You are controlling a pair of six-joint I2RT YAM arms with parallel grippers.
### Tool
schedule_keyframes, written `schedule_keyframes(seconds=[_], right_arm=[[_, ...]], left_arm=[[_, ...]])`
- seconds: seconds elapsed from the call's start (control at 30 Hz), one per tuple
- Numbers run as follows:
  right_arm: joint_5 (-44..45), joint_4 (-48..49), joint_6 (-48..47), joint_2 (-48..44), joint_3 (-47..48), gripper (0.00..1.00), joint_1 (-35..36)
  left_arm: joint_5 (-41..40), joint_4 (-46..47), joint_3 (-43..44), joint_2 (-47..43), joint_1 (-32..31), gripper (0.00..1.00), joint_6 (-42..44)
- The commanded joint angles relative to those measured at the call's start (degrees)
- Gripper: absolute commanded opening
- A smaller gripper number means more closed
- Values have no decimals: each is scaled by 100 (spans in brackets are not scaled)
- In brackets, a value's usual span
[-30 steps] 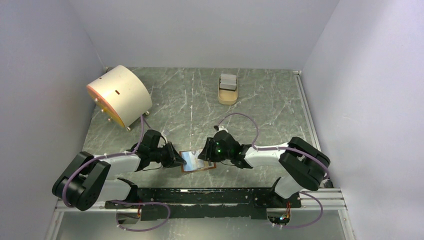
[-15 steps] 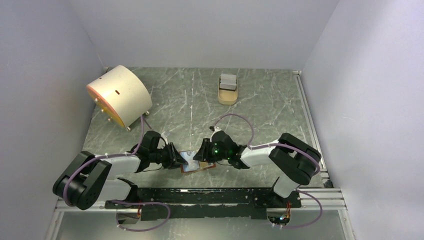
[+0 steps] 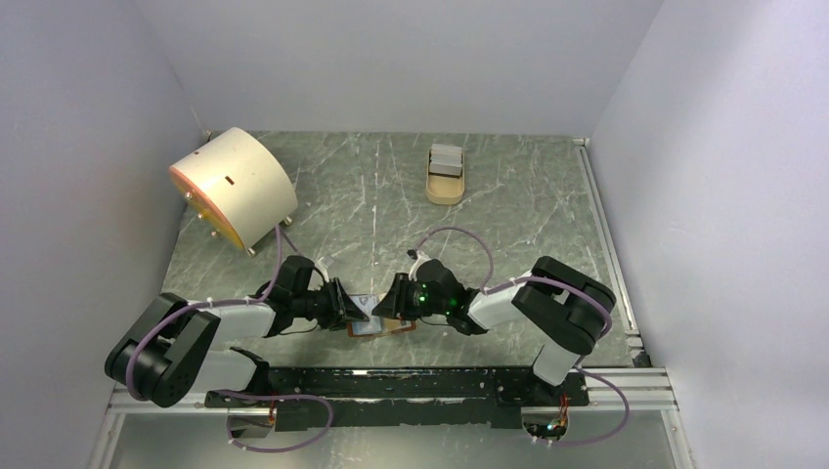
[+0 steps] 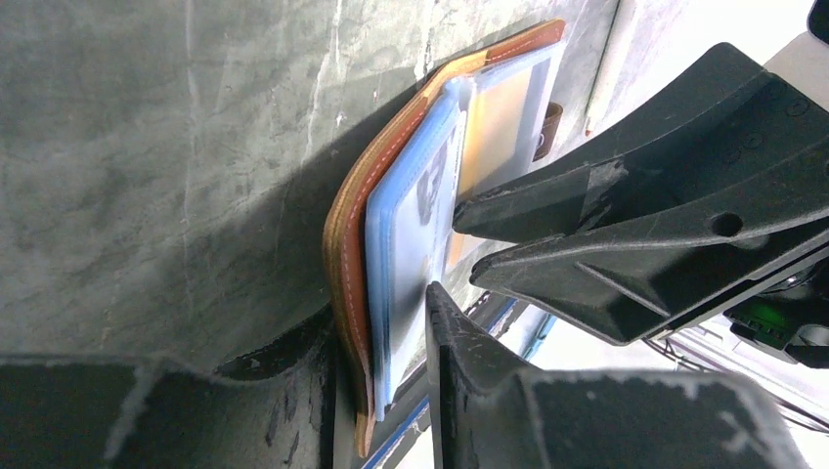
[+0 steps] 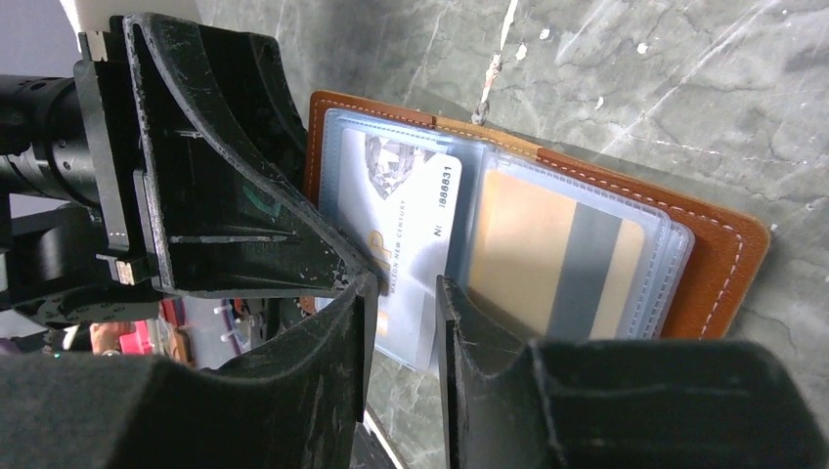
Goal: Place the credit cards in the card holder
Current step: Insert the credit card into the card holder, then turn over the card slot in the card holder.
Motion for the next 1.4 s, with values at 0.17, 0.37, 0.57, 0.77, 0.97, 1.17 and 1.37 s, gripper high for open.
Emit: schedule_keyframes(seconds=[0.17,0.37,0.57,0.77,0.97,1.17,1.37], right_arm=[[100,31,-62,-360,-155,31,33],[559,-800,-354,-787,-111,30,5],[919,-1364,-650,-972,-19,26,-25],[989,-1354,-708,-869,-42,26,-42],[991,-1235,-704,-671,-94,26,-43],[938,-1086,-656,-520,-141,26,-43],[923,-1064,-656,-491,-140,26,-38]], left_arm=[[26,-263,95,-292,4,38,134],[-81,-647,196,-727,4,40,134],[-141,-802,247,-1085,-2,35,95],[-92,-728,295,-1107,-1,21,85],[102,-410,284,-1249,-3,17,29],[192,-86,205,-1356,-4,25,15],[257,142,151,-1199,2,9,10]])
